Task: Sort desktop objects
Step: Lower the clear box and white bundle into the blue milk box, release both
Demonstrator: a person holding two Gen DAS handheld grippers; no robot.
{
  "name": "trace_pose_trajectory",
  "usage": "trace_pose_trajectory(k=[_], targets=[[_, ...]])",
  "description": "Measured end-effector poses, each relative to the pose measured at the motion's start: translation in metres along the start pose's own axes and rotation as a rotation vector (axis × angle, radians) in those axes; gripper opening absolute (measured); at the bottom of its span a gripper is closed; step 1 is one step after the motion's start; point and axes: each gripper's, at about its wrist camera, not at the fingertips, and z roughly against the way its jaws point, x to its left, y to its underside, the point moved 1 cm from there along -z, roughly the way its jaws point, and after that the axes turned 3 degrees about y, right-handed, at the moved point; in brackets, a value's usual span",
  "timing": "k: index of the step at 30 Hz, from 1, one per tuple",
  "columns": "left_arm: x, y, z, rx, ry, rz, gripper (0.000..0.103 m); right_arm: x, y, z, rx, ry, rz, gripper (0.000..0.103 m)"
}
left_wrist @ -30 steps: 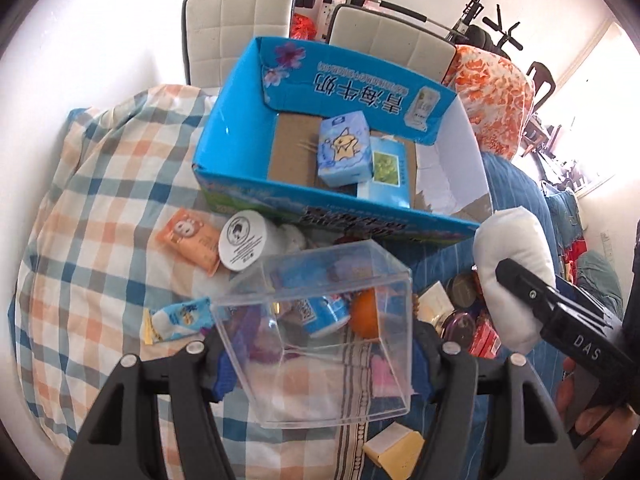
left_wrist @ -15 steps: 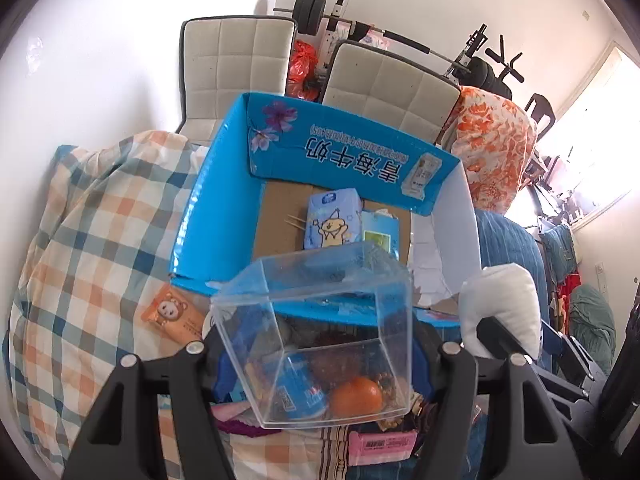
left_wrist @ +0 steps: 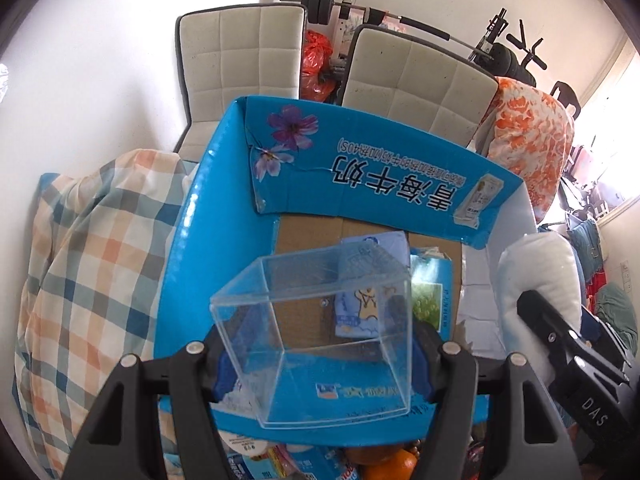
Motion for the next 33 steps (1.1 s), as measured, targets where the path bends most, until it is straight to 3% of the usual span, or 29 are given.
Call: trace_pose_trajectory(k=[7,15,28,33], targets=[[0.005,-0.029,-0.048,0.029,-0.033,-0.02,0.068,0.014,-0.019,-0.052,0.047,0.056,0.024,0.082],[0.006,-0.047,-0.089,0.052,-0.071,-0.049,0.068,0.02,-0.027,-0.084,0.074,0.113,0.015,0.082],[-0.005,-0.057,-0.122,0.093,-0.082,-0.072,0.068,0.025,-0.039,-0.124,0.165,0.2,0.042,0.085],[-0.004,-0.061,-0.129,0.131,-0.063,-0.055,0.07,0.025,-0.039,-0.128,0.193,0.184,0.047,0.09]])
